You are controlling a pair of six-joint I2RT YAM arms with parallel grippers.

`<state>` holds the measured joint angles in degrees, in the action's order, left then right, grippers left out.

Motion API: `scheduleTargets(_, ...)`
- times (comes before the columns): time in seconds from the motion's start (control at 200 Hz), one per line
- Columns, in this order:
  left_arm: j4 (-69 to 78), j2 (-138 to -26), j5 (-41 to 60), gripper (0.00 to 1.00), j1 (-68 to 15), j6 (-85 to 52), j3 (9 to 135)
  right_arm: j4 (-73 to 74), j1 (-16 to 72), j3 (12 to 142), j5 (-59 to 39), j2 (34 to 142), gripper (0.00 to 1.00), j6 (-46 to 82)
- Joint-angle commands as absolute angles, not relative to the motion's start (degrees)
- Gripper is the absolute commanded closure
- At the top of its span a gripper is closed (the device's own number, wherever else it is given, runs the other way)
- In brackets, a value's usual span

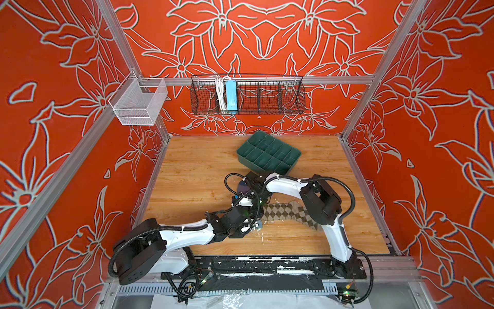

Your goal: Roll the socks

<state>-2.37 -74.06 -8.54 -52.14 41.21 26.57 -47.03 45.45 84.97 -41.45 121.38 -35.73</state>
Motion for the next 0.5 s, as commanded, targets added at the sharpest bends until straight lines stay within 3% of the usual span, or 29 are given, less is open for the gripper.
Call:
scheduleTargets(0.0,-6.3,-74.8,-7.8,1.0,-52.3,42.0,25.7,-37.5,42.7,79.1,-41.6,114.1,0.86,-31.5)
scheduleTargets(0.095,-8.3,-73.7,-5.1,1.0,-52.1,43.7,25.4,-32.1,40.8,72.8,-42.3,106.5,0.79,-28.9)
scheduleTargets(0.255,-15.1,-72.9,4.2,1.0,-49.9,46.6,27.0,-24.9,37.0,62.4,-39.8,92.3,0.78,-24.6)
scheduleTargets(0.435,-23.5,-75.0,14.4,1.0,-44.7,47.3,31.5,-16.3,35.0,51.0,-23.0,73.1,0.71,-20.5)
scheduleTargets(0.495,-26.0,-76.0,18.2,1.0,-42.6,47.4,32.9,-15.4,35.1,47.3,-22.0,66.3,0.67,-22.6)
